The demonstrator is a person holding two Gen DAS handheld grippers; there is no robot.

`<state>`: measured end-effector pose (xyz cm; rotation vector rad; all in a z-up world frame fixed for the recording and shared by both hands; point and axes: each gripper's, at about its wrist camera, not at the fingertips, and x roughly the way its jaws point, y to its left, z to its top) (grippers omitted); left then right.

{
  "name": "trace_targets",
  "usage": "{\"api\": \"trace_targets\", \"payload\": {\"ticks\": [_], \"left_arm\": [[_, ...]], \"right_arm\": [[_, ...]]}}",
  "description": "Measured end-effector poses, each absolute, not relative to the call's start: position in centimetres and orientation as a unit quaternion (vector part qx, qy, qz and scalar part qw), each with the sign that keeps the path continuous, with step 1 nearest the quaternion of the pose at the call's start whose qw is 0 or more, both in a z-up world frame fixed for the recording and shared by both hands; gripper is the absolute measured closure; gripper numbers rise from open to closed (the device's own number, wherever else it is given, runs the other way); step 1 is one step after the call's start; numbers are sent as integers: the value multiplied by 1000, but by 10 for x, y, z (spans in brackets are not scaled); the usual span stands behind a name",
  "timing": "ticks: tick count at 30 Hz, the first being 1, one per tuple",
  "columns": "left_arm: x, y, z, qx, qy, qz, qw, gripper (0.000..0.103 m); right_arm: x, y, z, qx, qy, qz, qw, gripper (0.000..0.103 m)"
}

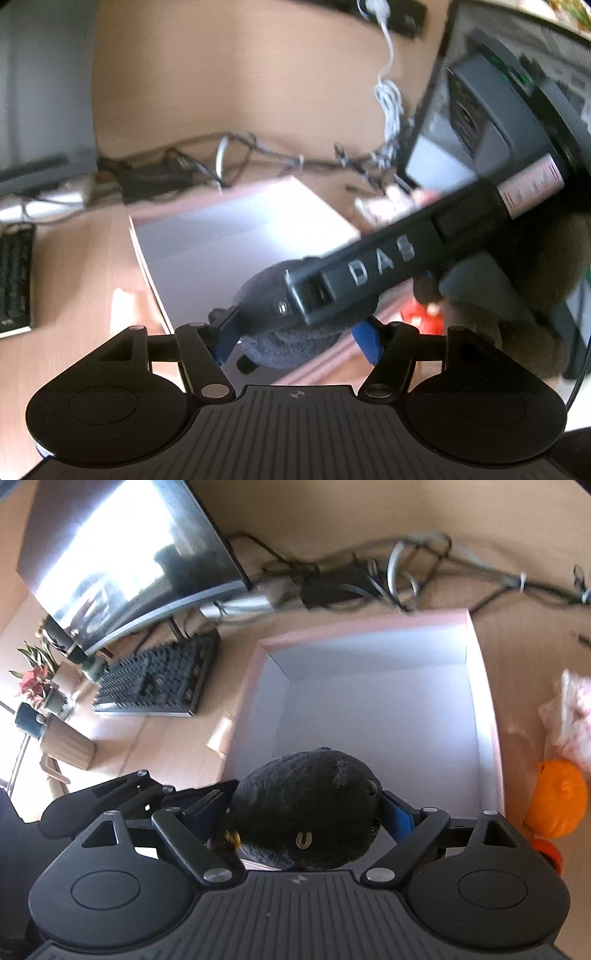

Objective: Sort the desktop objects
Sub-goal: 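Lift the black plush with both grippers and carry it over the pink box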

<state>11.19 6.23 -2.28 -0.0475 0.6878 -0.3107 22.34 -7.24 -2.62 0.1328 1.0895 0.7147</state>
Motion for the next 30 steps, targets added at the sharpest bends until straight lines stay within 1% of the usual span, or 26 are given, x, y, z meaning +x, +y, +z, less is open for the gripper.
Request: {"api": "trace_targets", "payload": {"ticks": [1,3,5,7,9,14,16,17,19,20,21,22,26,30], "left_arm": [[108,62,-12,-21,317,-149,937,33],[94,59,13,-8,270,-158,950,30],[80,56,30,-2,226,-170,959,26],[72,54,39,2,204,-174,963,25],[70,52,41,4,199,-177,964,25],[84,56,16,-6,240,-165,957,26],[88,60,2,-2,264,-152,953,33],[92,63,-7,0,283,-141,949,35],[99,68,-26,0,323,-120,939,43],[102,70,-33,-2,340,-111,934,45],[104,72,-40,-3,356,-105,929,50],[105,73,-47,-4,370,-102,923,59],[105,69,-54,9,388,-99,916,60],[106,70,-55,10,392,-97,915,58]], "right_arm": [[219,-75,-15,64,492,340,799,13],[211,-84,8,74,461,359,808,10],[204,-92,30,78,430,374,818,10],[199,-98,43,78,408,385,824,10],[200,-102,45,80,404,389,824,10],[216,-97,14,98,448,381,803,10],[222,-89,-3,97,469,376,793,10],[225,-84,-11,97,480,374,788,10],[232,-75,-26,90,498,367,781,10],[234,-70,-31,84,505,365,778,10],[235,-65,-35,78,510,365,775,10],[235,-61,-38,72,515,366,772,10],[233,-46,-44,52,528,381,757,10],[230,-51,-36,59,519,392,758,10]]}}
